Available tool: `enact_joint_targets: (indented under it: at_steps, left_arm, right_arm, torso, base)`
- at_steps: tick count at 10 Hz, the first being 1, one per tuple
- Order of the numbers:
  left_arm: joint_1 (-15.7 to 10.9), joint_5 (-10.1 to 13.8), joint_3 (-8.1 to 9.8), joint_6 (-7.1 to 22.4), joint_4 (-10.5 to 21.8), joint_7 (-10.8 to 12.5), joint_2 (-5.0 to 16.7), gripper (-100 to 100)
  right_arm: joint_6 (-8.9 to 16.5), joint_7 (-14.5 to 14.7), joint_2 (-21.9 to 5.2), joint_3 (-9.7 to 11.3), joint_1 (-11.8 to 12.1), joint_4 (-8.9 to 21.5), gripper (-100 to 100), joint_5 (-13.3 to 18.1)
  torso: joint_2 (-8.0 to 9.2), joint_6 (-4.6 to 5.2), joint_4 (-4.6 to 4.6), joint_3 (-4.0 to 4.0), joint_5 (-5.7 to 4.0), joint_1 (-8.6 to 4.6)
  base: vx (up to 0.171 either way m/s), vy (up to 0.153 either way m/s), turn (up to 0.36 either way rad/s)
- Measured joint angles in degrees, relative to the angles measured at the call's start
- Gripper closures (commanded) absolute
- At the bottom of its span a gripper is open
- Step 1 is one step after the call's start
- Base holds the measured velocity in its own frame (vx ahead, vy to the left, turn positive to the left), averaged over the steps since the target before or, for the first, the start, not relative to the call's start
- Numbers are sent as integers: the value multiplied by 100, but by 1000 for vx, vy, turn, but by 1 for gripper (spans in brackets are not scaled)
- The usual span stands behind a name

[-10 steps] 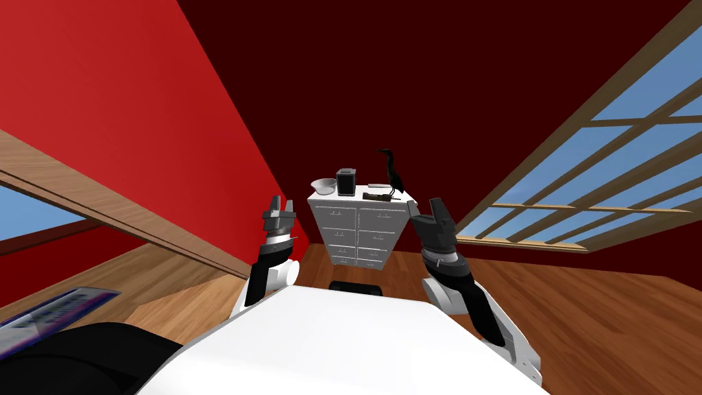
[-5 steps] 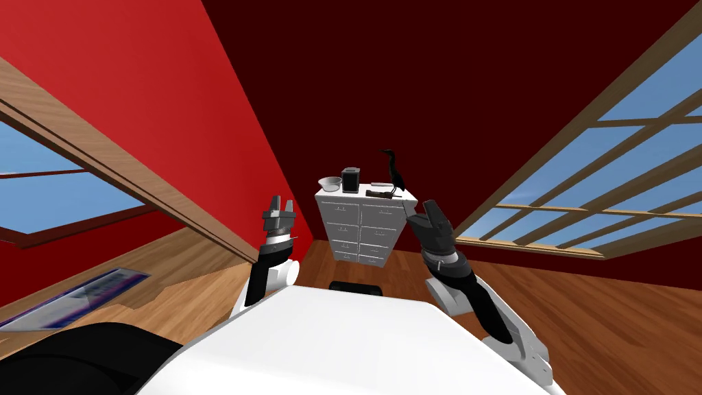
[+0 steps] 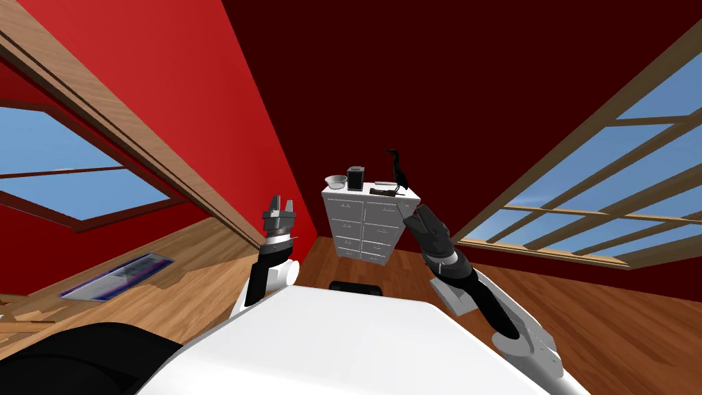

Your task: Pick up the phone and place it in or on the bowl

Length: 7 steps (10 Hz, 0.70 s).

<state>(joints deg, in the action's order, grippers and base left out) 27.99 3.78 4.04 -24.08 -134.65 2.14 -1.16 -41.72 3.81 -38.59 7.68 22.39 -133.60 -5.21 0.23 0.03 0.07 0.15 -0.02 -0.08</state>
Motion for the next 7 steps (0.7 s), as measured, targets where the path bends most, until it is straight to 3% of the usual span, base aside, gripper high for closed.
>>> enact_joint_targets:
  at_steps: [7]
  left_arm:
    - [-1, 0, -1, 0, 0, 0, 0, 0]
  right_arm:
    - [-264, 160, -1168, 255, -285, 112, -100, -58]
  torso:
    - [-1, -4, -1, -2, 1, 8]
  base:
    - [-65, 11, 81]
